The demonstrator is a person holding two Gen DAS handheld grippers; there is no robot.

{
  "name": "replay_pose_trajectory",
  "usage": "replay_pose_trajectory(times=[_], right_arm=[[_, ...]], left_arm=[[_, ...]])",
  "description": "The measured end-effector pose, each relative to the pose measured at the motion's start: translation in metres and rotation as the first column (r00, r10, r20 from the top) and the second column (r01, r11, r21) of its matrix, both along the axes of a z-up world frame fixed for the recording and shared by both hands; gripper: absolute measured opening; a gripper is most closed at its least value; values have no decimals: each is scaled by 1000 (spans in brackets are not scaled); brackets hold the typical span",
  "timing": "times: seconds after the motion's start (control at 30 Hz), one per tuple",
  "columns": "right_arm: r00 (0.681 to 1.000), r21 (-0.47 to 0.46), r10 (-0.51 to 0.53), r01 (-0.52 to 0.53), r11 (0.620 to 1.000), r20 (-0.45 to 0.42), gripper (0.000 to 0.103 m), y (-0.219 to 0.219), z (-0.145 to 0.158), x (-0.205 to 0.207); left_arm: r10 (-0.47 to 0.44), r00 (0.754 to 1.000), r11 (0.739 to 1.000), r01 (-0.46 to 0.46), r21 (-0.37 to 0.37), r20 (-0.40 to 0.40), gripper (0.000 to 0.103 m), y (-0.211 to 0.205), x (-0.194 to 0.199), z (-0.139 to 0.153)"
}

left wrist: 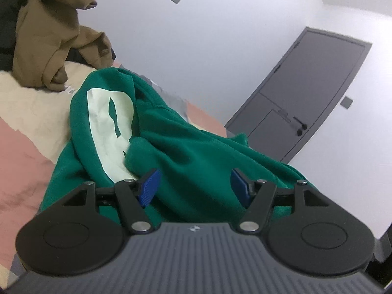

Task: Fold large clothes

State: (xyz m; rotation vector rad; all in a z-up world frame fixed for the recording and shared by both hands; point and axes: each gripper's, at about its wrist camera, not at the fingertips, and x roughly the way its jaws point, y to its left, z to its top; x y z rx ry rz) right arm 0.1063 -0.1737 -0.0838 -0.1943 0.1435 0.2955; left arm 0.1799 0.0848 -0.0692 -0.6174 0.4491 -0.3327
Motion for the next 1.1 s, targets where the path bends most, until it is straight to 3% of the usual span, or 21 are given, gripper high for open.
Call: replay_pose_trajectory(times=[0.13,0.3,0.37,0.43,0.5,0.57,0.7,0.8,0.9,1.03,1.1], right_arm=[[999,-1,32,-32,999,-41,18,-8,0,-7],[959,-53,102,-120,991,-265,24,5,-26,8],[948,-32,114,-129,991,-297,30,3,-31,11],[943,11,157,-161,987,-294,53,-2,-25,11],[936,102,209,-187,977,-285,68,-10,-18,9],[931,192,253,-207,959,-262,69,-22,-9,9],[956,304,205,-135,943,-211,69,-43,-2,15],[964,364,125,-32,931,-236,69,-59,-9,32],[951,429,64,75,900,-302,70,-75,-22,61],[912,519,79,156,840,-402,71,-82,-41,114],[916,494,71,146,857,-394,71,-76,-47,132]], left_arm=[[15,1000,1000,-15,-25,-13,69,6,0,-2],[-6,1000,1000,7,22,-20,69,-4,3,-3],[-25,1000,999,26,37,-13,69,-10,3,-3],[-44,999,998,44,55,-1,69,-17,3,-1],[-67,998,994,66,86,0,69,-24,3,-1],[-82,997,987,83,135,-15,69,-34,4,-4],[-107,992,976,119,181,-72,69,-48,11,-19],[-116,985,964,143,226,-130,69,-59,20,-33],[-111,978,955,155,254,-178,69,-66,26,-47],[-126,976,969,160,188,-180,69,-61,26,-56],[-121,977,974,150,167,-174,69,-57,26,-57]])
